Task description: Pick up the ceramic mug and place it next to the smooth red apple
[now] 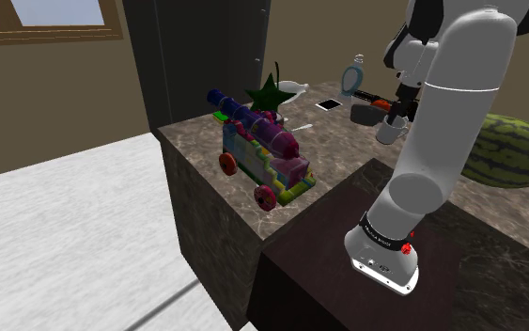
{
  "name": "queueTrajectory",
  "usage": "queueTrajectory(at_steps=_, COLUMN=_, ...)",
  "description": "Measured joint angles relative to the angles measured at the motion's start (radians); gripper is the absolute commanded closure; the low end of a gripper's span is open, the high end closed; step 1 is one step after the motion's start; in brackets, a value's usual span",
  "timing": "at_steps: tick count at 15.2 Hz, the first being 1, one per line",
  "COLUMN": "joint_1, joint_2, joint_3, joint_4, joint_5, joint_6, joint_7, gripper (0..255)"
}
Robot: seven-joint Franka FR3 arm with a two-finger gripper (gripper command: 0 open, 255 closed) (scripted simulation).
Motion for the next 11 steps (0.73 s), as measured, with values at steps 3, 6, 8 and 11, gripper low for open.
queueTrajectory(at_steps=3, joint_1=0.010, joint_2=-0.011, joint_3=-0.010, joint_4=0.007, joint_5=-0.012, joint_6=-0.012, joint_7=0.008, gripper=0)
queueTrajectory(at_steps=6, joint_1=0.062, joint_2=-0.066, joint_3=-0.060, joint_4=0.058, joint_5=-0.075, joint_6=-0.083, joint_7=0.052, gripper=0)
queueTrajectory(at_steps=8, joint_1=0.077, joint_2=-0.083, joint_3=-0.073, joint_4=0.073, joint_5=-0.095, joint_6=-0.104, joint_7=0.067, gripper=0)
queueTrajectory(at_steps=11, joint_1=0.086, joint_2=-0.092, joint_3=-0.079, joint_4=0.076, joint_5=-0.105, joint_6=-0.110, joint_7=0.075, gripper=0)
